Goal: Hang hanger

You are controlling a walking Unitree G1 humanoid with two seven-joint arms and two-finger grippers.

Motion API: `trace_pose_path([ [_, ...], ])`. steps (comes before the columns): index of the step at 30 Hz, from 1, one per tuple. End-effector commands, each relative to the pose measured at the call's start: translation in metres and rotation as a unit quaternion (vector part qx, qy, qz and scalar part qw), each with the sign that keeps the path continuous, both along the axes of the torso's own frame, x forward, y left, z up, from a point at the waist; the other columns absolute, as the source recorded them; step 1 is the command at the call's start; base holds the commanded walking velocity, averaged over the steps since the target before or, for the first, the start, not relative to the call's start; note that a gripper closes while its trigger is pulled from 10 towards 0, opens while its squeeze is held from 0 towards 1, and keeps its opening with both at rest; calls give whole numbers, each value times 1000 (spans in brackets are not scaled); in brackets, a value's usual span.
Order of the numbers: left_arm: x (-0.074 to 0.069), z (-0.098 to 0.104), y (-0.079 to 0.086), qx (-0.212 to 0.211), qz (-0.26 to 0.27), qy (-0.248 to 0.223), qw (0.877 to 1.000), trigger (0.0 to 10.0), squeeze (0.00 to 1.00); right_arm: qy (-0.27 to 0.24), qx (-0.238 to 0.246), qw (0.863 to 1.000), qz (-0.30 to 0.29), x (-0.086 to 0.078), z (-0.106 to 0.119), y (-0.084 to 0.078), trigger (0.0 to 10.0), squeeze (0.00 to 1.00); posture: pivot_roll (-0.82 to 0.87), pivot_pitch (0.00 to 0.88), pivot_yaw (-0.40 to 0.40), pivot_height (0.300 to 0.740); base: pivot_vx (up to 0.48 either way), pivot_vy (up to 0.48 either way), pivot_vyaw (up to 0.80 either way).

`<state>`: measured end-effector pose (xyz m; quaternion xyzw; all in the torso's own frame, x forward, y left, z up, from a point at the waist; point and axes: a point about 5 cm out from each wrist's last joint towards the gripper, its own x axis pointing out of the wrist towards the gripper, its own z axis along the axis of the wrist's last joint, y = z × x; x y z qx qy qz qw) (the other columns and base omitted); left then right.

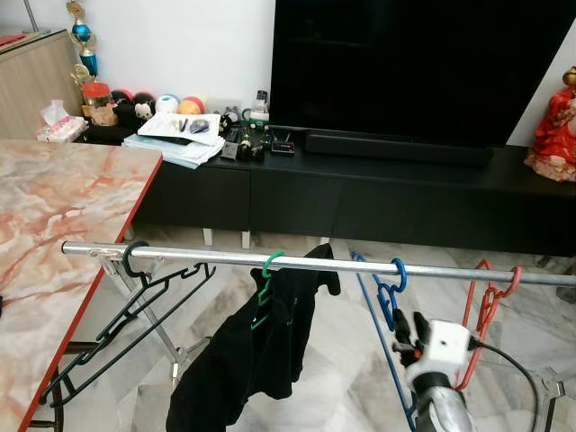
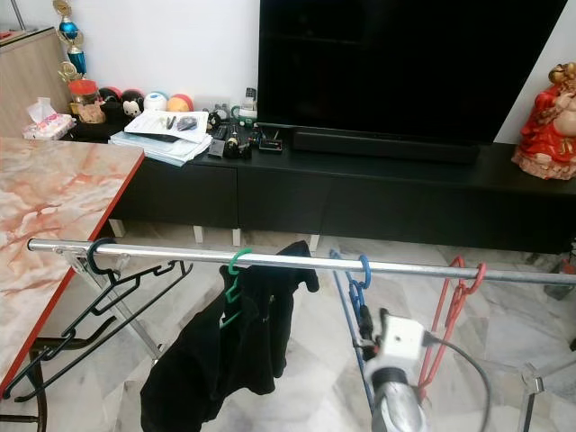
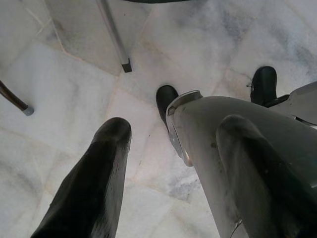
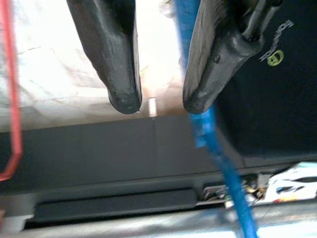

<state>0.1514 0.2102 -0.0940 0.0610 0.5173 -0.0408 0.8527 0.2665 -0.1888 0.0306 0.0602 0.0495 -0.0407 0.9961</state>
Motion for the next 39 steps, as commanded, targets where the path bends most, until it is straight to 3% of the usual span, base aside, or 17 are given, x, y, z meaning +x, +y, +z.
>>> trace_pose_path([
  [1, -6, -4, -7, -9, -12, 17, 1000, 10000, 0, -12, -1, 1000, -5, -1, 6, -1, 10000, 0, 84, 0, -109, 740, 0, 0, 0],
  [6, -5, -4, -7, -9, -13, 17, 1000, 10000, 0, 10, -10, 1000, -16, -22, 3, -6, 10000, 0, 86, 0, -115, 740, 0, 0, 0],
  [12, -4, -3, -7, -9, -13, 15, 1000, 10000, 0, 168, -33, 984, -48, -54, -35, -15, 10000, 0, 78, 0, -115, 740, 0, 0, 0],
  [14, -3, -3, -8, -9, -13, 14, 1000, 10000, 0, 207, -16, 974, -86, -59, -44, -19, 10000, 0, 80, 0, -114, 740, 0, 0, 0],
  [15, -3, -3, -8, -10, -13, 14, 1000, 10000, 0, 244, 13, 961, -130, -64, -55, -24, 10000, 0, 78, 0, -115, 740, 0, 0, 0],
  [19, -2, -3, -8, -10, -12, 13, 1000, 10000, 0, 351, 67, 923, -144, -76, -83, -17, 10000, 0, 89, 0, -118, 740, 0, 0, 0],
  [25, -2, -3, -8, -12, -9, 13, 1000, 10000, 0, 411, 59, 901, -125, -83, -101, -10, 10000, 0, 89, 0, -117, 740, 0, 0, 0],
  [28, -3, -3, -8, -13, -12, 16, 1000, 10000, 0, 443, 48, 891, -81, -88, -111, -2, 10000, 0, 82, 0, -113, 740, 0, 0, 0],
  [36, -2, -3, -9, -14, -12, 15, 1000, 10000, 0, 456, 39, 889, -33, -100, -121, 0, 10000, 0, 85, 0, -107, 740, 0, 0, 0],
  [39, -2, -3, -9, -13, -11, 15, 1000, 10000, 0, 481, 26, 876, -34, -113, -128, -3, 10000, 0, 96, 0, -107, 740, 0, 0, 0],
])
